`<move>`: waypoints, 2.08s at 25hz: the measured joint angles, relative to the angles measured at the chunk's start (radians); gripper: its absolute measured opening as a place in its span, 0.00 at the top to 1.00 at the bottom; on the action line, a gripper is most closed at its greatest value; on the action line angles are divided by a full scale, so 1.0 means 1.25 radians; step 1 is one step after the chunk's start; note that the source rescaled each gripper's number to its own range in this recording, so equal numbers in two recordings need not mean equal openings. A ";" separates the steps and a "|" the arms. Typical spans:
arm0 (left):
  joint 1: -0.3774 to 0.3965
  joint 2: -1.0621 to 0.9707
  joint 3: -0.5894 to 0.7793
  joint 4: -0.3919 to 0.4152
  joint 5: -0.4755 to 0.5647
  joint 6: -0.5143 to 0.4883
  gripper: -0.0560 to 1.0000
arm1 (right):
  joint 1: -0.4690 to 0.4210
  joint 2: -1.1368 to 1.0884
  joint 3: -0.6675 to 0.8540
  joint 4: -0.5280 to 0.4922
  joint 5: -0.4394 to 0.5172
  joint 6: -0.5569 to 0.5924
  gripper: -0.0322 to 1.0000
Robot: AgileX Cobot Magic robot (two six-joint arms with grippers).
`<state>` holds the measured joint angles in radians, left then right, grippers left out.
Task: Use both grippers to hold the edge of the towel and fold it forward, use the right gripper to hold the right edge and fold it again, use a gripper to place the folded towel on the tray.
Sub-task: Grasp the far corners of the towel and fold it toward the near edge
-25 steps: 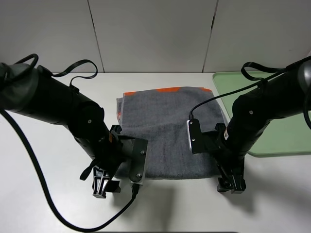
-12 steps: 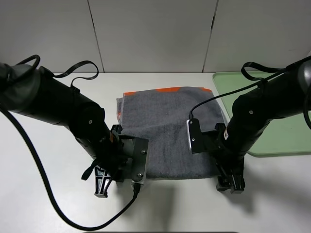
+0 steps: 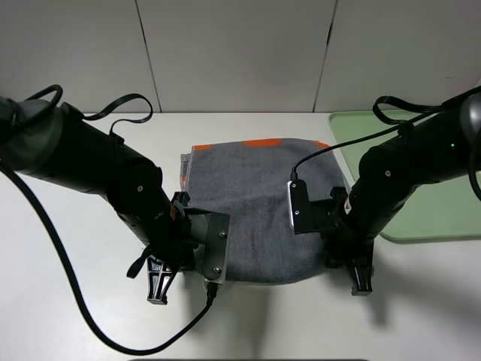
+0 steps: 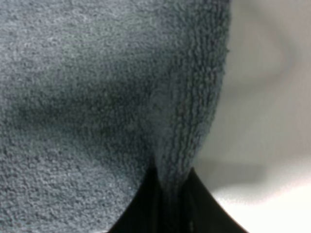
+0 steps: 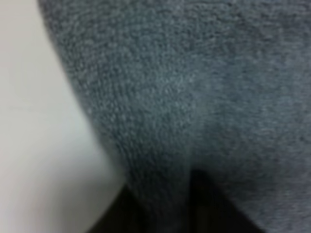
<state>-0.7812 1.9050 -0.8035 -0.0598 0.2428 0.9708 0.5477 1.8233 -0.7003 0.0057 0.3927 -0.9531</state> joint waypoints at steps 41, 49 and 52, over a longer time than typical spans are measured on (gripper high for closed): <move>-0.001 -0.319 -0.001 -0.017 0.363 -0.027 0.95 | 0.000 -0.266 -0.002 0.147 0.302 0.090 0.97; -0.002 -0.384 -0.001 -0.030 0.419 -0.059 0.95 | 0.000 -0.336 -0.002 0.173 0.366 0.111 0.97; -0.002 -0.399 -0.001 -0.050 0.443 -0.064 0.95 | 0.000 -0.361 -0.003 0.179 0.384 0.117 0.97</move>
<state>-0.7841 1.4069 -0.8047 -0.1217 0.7963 0.8914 0.5477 1.3715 -0.7040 0.2293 0.8725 -0.8070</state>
